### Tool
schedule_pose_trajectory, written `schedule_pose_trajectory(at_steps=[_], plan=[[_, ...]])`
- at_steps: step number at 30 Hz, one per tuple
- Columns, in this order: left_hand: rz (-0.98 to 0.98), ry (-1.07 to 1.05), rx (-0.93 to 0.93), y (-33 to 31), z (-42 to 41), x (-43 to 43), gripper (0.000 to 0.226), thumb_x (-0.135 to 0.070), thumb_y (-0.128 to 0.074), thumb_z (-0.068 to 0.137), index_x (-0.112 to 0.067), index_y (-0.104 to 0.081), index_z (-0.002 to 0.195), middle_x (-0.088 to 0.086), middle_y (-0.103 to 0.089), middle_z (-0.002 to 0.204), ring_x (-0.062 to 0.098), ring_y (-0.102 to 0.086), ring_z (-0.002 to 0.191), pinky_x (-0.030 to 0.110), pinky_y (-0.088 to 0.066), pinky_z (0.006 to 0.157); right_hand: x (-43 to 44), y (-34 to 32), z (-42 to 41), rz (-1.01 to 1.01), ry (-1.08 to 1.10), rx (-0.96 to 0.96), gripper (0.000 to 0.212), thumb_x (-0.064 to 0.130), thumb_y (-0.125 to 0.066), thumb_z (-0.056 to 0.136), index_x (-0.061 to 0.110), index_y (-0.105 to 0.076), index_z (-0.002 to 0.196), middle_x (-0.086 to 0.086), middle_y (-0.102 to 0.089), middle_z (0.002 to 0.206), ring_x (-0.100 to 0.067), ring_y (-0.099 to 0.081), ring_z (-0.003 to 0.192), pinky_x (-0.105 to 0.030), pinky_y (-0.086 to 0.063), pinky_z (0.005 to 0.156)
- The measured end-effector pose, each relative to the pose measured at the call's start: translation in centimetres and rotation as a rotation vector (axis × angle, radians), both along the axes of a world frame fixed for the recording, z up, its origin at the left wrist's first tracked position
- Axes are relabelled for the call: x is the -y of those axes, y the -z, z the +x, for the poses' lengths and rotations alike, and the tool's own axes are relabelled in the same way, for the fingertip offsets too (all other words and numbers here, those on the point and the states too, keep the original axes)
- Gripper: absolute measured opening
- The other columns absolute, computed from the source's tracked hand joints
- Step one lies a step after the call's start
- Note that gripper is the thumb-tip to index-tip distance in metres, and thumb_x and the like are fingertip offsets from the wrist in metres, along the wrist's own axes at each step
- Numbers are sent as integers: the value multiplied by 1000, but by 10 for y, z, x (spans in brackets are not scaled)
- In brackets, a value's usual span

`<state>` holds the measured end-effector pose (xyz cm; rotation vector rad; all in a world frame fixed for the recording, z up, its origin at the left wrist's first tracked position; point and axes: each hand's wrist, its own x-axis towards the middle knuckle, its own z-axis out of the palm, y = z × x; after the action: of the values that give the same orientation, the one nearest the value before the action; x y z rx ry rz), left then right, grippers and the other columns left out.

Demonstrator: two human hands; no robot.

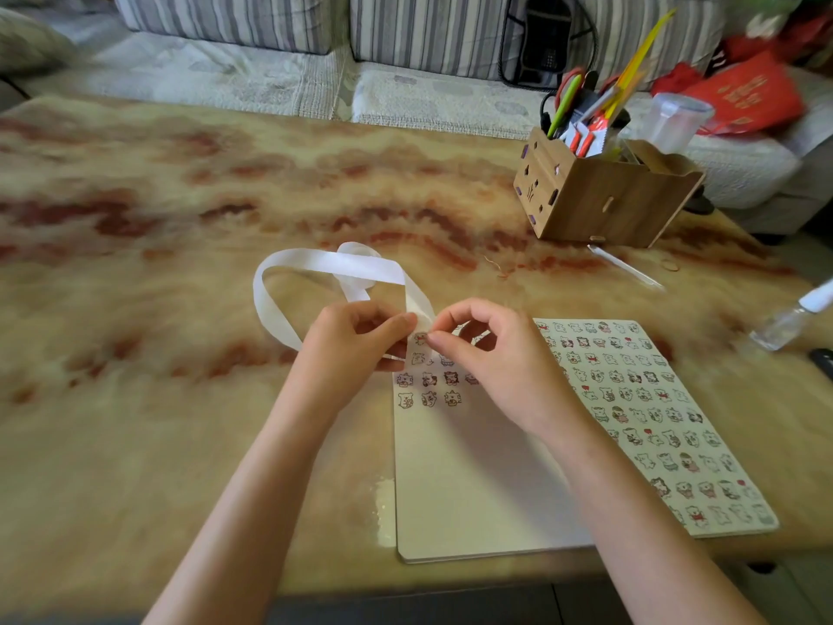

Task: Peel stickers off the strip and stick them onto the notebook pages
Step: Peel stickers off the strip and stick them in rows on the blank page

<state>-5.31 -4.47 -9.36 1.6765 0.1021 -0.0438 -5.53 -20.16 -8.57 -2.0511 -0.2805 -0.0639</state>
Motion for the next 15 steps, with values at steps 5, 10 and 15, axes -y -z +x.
schedule_pose_trajectory(at_steps=[5, 10, 15], plan=[[31, -37, 6, 2, 1, -2, 16, -16, -63, 89, -7, -71, 78, 12, -73, 78, 19, -70, 73, 27, -59, 71, 7, -5, 1, 72, 17, -69, 4, 20, -71, 83, 20, -69, 80, 19, -62, 65, 0, -53, 62, -13, -43, 60], [43, -48, 5, 2, 1, -4, 17, -17, -62, 89, -7, -72, 78, 10, -74, 78, 23, -71, 76, 28, -59, 74, 27, -12, 3, -2, -66, -407, 7, 14, -74, 81, 9, -70, 84, 2, -68, 68, -5, -56, 52, -15, -41, 47], [35, -46, 4, 1, 0, -3, 17, -17, -62, 90, -6, -72, 81, 10, -74, 80, 23, -71, 79, 24, -59, 72, 39, -14, 4, -149, -36, -513, 2, 8, -72, 80, 10, -71, 82, 5, -68, 64, -6, -57, 55, -16, -35, 45]])
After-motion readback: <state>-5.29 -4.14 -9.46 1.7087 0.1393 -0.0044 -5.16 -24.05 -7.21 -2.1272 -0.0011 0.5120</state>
